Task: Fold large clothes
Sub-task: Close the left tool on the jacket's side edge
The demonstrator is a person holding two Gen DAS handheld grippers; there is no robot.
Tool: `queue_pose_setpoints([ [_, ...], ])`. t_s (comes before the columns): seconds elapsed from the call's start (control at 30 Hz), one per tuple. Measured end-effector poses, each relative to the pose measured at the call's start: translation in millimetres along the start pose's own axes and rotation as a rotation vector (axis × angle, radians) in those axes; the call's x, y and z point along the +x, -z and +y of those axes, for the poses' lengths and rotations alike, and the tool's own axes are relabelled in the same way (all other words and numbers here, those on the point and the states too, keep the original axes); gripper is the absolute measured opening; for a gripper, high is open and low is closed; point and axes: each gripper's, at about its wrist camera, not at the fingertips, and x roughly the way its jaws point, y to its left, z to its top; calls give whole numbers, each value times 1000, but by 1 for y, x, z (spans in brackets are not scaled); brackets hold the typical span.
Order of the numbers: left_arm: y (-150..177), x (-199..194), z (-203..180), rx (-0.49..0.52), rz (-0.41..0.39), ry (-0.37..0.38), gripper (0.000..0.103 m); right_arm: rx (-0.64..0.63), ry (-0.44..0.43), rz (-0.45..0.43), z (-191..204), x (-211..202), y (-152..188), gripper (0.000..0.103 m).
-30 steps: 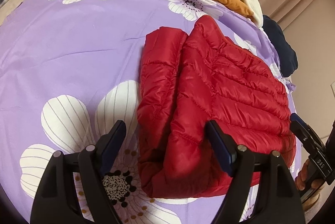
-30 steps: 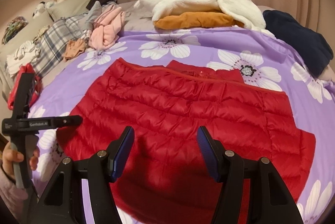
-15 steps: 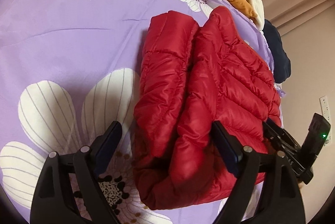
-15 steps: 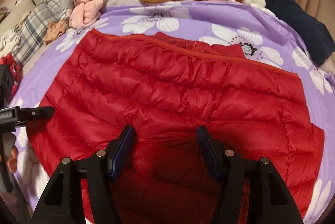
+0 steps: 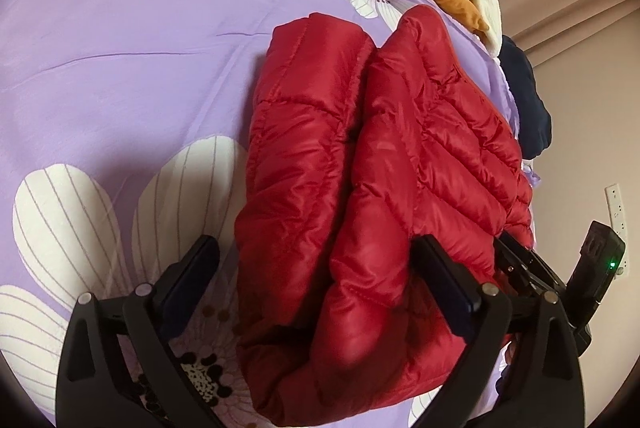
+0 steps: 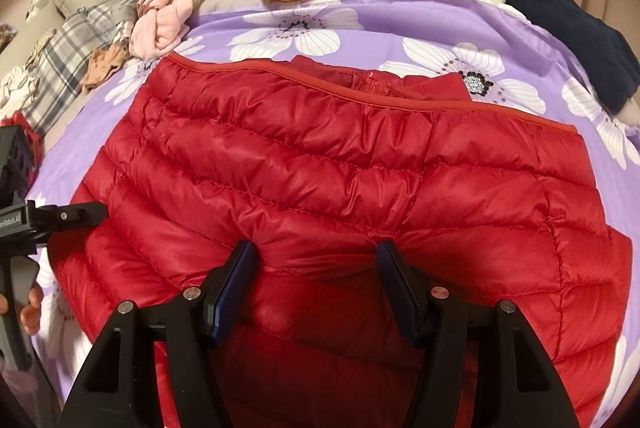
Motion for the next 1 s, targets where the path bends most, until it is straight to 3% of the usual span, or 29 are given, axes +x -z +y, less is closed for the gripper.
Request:
queue_pose_setpoints([
  [1.0,-7,10,-10,1,23,28,98,4,-9,-9,-1,1,0,63],
])
